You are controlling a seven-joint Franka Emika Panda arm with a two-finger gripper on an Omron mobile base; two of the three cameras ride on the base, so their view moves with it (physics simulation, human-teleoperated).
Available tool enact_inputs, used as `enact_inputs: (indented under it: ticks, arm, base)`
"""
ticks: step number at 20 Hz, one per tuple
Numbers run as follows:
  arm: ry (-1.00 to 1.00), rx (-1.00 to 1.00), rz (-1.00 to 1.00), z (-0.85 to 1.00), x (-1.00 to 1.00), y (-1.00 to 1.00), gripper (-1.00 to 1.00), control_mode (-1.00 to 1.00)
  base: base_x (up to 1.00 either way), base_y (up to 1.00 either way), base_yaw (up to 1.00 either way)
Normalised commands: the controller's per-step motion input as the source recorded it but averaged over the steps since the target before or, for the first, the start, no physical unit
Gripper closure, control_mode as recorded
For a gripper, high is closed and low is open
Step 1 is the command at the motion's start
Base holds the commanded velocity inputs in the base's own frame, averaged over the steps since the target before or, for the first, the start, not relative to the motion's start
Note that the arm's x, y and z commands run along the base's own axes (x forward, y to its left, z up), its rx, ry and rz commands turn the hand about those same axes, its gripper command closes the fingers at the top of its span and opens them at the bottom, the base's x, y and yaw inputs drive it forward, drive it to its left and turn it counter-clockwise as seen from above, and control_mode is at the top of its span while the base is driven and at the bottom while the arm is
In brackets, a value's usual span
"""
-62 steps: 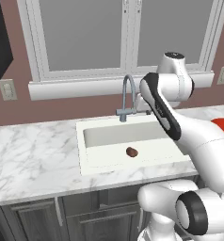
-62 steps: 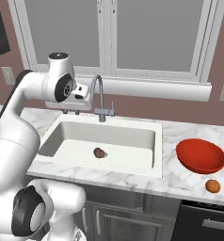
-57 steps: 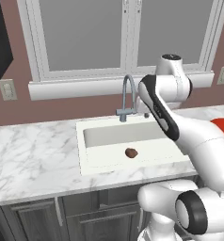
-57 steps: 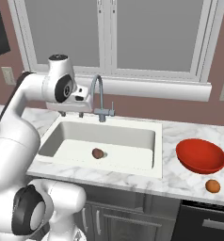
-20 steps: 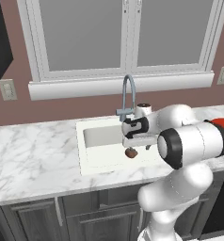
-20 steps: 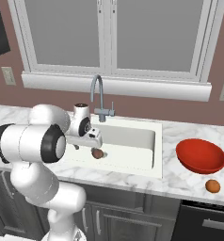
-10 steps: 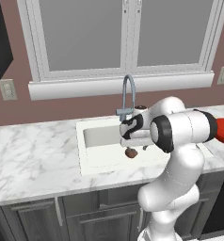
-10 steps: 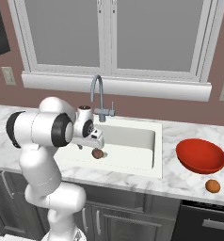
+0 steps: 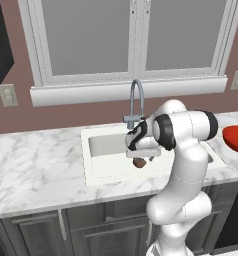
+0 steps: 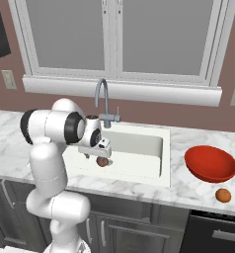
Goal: Pick the potato from the sink and place it in the bowl. Then pick the bowl and place it in the microwave. Then close the microwave door and press the start button.
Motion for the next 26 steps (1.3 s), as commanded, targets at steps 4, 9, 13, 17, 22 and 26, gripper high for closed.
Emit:
enact_inputs:
  ticks: [4,9,13,17,22,26]
  arm:
    - [0.0,0.0,0.0,-0.28,0.3,0.0,-1.0,-1.0]
    - [0.0,0.0,0.0,-0.28,0.33,0.0,-1.0,-1.0]
    - [0.0,0.0,0.0,-0.3,0.34,-0.01,-1.0,-1.0]
    - [0.0,0.0,0.0,-0.31,0.24,-0.07,-1.0,-1.0]
    - [0.0,0.0,0.0,-0.3,0.26,-0.07,-1.0,-1.0]
    - [0.0,0.0,0.0,-0.23,0.3,-0.07,-1.0,-1.0]
  base:
    - [0.0,0.0,0.0]
    - [0.0,0.0,0.0]
    - [0.0,0.0,0.0]
    - [0.0,0.0,0.0]
    - [0.0,0.0,0.0]
    - [0.0,0.0,0.0]
